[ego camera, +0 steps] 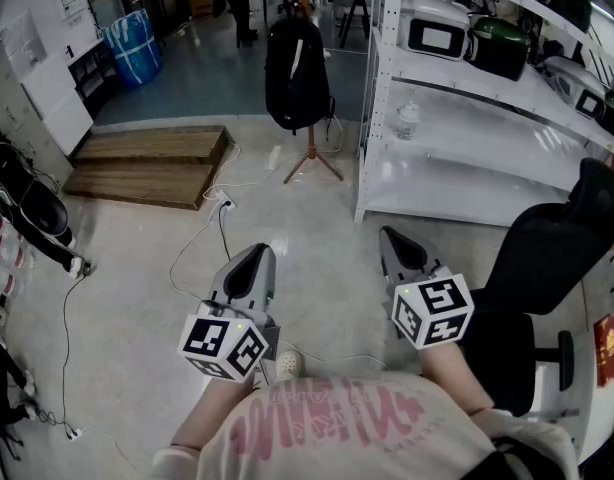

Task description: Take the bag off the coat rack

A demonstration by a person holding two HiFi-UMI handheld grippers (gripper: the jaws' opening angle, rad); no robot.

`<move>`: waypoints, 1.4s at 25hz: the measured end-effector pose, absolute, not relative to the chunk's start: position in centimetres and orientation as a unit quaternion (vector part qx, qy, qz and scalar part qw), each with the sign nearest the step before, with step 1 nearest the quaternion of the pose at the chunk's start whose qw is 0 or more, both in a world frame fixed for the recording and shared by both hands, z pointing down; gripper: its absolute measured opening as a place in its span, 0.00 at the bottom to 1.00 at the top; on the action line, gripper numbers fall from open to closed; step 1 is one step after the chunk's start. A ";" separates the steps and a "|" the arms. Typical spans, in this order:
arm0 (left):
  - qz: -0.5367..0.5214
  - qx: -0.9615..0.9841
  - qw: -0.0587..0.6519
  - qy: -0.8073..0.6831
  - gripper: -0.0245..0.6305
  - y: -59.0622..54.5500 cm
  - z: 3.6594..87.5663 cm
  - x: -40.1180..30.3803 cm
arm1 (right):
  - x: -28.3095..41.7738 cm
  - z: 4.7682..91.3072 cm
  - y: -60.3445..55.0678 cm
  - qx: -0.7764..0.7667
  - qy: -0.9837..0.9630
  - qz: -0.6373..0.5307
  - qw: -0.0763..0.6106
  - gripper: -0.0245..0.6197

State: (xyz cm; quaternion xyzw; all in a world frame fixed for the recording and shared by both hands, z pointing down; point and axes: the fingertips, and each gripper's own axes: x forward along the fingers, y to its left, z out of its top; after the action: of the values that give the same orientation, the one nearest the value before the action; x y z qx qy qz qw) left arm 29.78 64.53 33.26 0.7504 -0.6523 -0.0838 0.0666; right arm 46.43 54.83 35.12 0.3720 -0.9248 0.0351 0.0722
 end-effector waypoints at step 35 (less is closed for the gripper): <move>-0.129 0.783 0.092 -0.601 0.07 49.5 33.0 9.4 | 28.3 36.3 41.7 0.437 -0.895 0.041 0.076 0.05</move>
State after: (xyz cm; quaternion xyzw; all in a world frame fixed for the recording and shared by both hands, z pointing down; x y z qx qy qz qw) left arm 9.40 49.48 32.96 0.7831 -0.6015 -0.1290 0.0917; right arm 28.29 41.73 36.31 0.4368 -0.8955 0.0409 0.0755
